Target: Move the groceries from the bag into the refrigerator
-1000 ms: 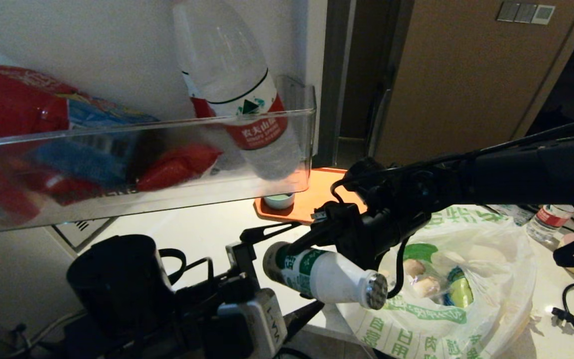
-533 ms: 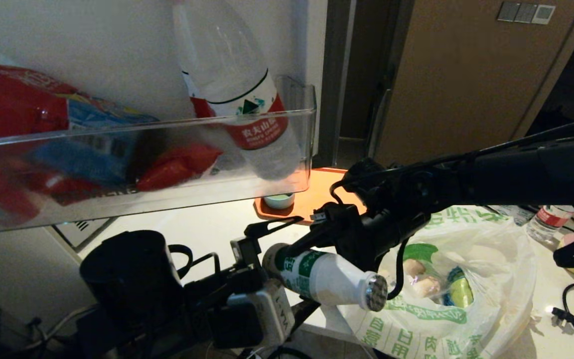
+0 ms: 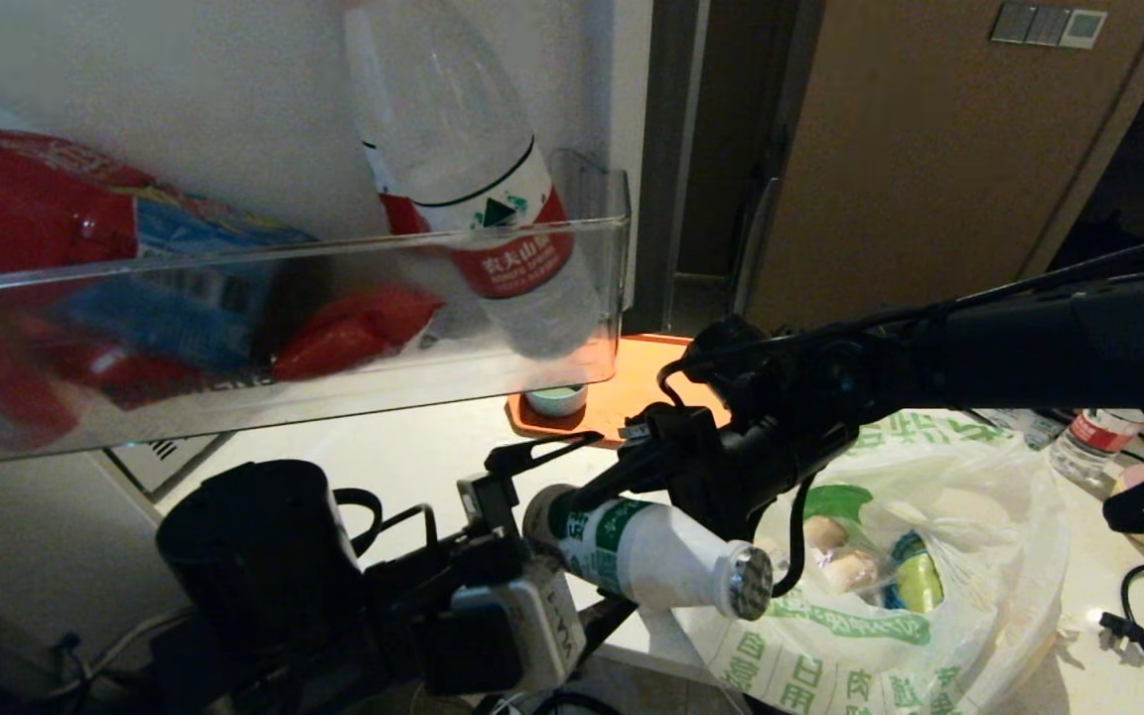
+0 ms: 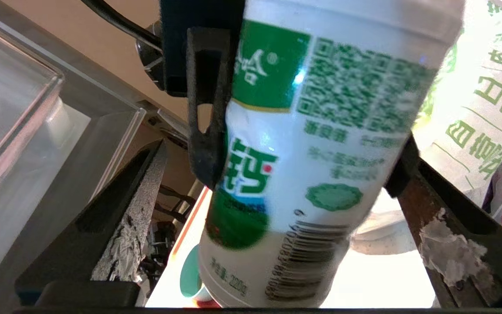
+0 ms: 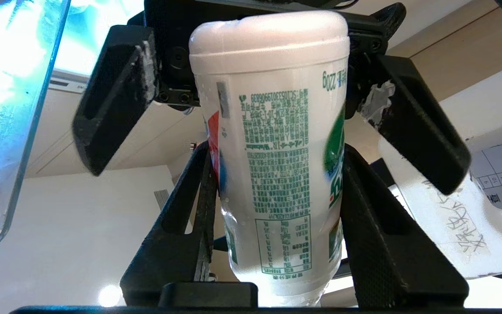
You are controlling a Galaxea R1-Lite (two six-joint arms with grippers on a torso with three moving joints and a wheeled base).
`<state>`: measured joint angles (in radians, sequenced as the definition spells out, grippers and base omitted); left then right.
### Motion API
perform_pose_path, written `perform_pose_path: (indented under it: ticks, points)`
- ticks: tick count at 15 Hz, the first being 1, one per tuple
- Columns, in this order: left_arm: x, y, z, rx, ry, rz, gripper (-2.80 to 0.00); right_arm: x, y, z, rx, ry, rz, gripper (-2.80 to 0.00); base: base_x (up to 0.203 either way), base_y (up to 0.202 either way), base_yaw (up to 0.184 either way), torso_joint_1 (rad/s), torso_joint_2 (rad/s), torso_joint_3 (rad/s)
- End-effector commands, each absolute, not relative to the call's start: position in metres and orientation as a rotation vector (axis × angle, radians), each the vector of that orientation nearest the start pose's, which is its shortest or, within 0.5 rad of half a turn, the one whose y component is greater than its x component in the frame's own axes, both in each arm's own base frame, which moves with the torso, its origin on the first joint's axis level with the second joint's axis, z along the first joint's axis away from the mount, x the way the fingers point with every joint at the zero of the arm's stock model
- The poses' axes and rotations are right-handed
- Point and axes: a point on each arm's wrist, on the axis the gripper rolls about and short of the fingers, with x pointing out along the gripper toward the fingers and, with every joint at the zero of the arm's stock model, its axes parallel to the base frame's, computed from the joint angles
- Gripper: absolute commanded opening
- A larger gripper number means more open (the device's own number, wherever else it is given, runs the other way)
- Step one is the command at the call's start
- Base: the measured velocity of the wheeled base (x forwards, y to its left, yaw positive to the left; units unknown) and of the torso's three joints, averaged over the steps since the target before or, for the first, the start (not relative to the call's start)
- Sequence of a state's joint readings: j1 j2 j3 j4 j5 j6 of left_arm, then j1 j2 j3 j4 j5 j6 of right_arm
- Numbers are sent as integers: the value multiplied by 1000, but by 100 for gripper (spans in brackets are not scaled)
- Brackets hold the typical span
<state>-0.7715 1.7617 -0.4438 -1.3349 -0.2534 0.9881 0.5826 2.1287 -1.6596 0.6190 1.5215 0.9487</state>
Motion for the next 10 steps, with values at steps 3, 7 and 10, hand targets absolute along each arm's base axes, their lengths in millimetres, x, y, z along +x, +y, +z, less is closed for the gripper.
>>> perform_pose_path:
  ticks: [3, 7, 10]
  points:
    - [195, -196, 147, 897, -529, -918, 0, 310, 231, 171, 1091, 2034, 1211, -280, 0, 0, 0, 0, 0, 0]
    - [196, -196, 146, 899, -523, -913, 0, 310, 231, 169, 1094, 2040, 1204, -280, 0, 0, 0, 0, 0, 0]
    - [197, -196, 147, 895, -524, -912, 0, 309, 231, 169, 1094, 2040, 1204, -280, 0, 0, 0, 0, 0, 0]
